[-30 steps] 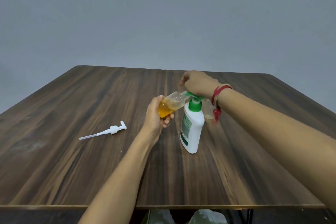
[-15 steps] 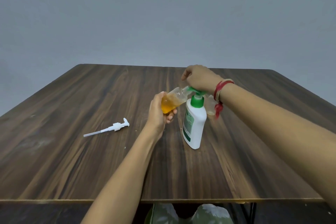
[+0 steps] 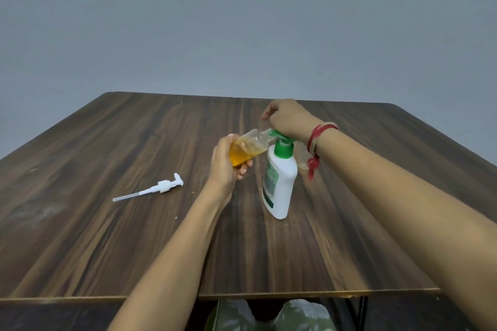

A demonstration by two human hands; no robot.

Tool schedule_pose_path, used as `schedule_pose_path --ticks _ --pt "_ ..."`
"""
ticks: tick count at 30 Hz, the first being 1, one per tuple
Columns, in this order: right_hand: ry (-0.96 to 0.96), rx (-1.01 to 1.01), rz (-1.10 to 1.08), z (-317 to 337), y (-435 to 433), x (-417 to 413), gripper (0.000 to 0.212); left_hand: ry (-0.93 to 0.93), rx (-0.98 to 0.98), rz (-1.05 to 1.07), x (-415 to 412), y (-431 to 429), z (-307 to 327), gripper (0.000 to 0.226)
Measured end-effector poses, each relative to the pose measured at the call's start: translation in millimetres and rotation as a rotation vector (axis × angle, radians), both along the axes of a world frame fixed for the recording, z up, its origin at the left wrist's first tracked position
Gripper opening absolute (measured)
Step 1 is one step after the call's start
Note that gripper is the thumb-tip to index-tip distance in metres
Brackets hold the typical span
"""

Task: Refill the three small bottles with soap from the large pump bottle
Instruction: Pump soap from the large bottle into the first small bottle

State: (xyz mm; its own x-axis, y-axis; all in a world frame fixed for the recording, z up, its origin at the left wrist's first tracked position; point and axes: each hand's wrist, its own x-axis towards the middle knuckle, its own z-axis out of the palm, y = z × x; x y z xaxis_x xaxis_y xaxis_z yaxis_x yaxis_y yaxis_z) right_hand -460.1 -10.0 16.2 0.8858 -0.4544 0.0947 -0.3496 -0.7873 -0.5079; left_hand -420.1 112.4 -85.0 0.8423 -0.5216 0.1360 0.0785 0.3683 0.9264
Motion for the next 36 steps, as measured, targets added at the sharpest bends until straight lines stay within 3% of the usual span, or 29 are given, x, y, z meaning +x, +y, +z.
schedule_pose_path --ticks 21,27,36 --pt "0.041 -0.038 -0.081 0.2 6.7 -4.5 0.03 0.037 -0.015 -0.027 -0.1 -1.2 -0.1 0.041" --pt "0.039 -0.123 -0.126 3.2 8.1 -4.0 0.042 0.073 -0.022 -0.032 -2.1 -1.3 0.0 0.043" --pt "0.032 -0.095 -0.12 -2.0 4.6 -3.1 0.043 0.096 -0.037 -0.039 -2.5 -3.2 -0.5 0.043"
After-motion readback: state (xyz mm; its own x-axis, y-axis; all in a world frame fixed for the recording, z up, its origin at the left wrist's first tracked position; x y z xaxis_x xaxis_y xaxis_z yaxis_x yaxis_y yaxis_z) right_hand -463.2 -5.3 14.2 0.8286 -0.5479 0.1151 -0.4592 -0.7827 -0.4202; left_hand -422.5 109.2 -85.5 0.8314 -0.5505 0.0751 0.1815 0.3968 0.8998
